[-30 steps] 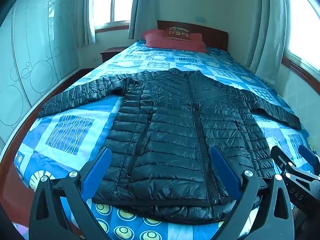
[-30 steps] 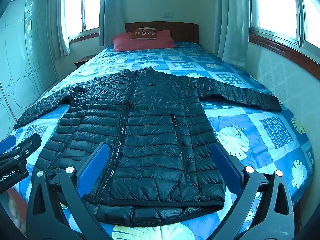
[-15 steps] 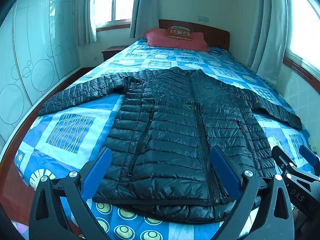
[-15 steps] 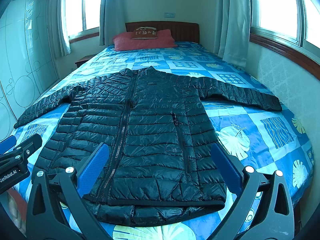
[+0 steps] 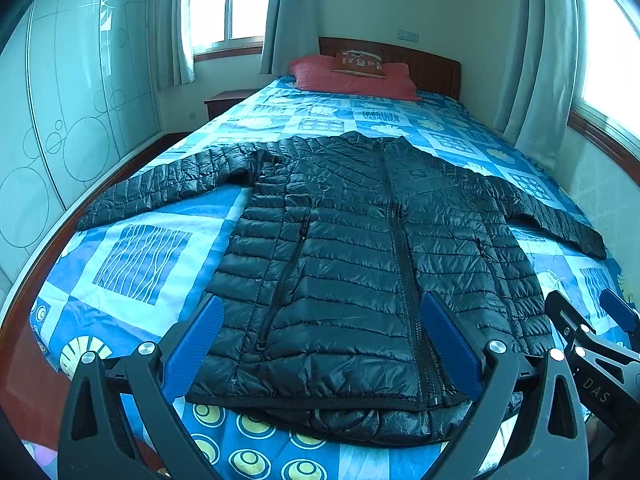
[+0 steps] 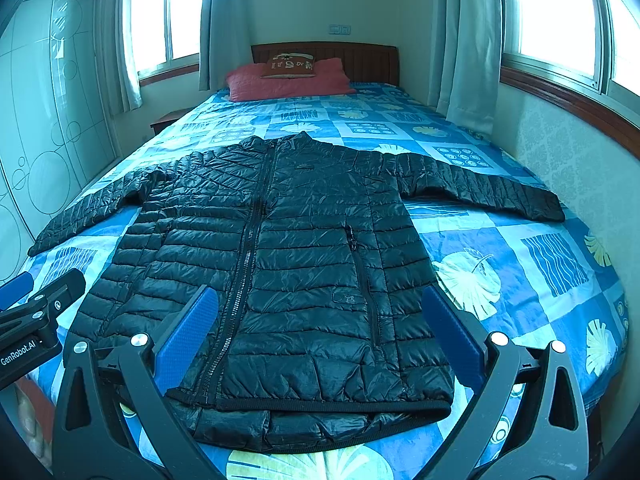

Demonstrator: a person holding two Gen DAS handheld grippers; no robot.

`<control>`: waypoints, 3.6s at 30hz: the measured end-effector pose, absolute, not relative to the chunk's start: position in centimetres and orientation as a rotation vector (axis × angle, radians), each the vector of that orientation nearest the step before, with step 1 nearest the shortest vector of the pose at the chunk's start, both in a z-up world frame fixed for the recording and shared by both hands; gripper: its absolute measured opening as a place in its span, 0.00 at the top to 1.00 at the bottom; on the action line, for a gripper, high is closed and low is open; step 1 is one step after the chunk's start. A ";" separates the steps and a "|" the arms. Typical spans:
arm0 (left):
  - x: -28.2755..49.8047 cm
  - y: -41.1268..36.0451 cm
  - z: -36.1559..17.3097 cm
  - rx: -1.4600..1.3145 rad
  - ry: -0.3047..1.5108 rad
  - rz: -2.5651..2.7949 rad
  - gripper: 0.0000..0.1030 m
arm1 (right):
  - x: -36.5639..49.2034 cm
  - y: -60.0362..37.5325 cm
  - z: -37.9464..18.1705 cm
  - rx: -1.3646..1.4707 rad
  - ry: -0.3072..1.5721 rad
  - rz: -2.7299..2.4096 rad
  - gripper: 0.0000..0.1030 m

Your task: Fold large clothes

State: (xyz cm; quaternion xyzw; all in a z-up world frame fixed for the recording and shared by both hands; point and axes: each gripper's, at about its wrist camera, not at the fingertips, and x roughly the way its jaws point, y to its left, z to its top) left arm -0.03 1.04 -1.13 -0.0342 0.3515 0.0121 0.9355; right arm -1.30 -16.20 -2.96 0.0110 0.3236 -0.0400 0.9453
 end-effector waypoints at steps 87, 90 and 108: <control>7.8 9.1 -5.2 -0.318 0.836 0.037 0.05 | 5.1 -24.4 -6.4 0.328 0.689 -0.041 0.03; 10.0 13.0 -6.6 -0.364 0.828 0.124 0.05 | 6.8 -29.1 -6.9 0.400 0.660 -0.092 0.25; 14.7 27.9 -14.7 -0.528 0.782 0.477 0.05 | 11.5 -60.8 -14.9 0.964 0.419 -0.455 0.44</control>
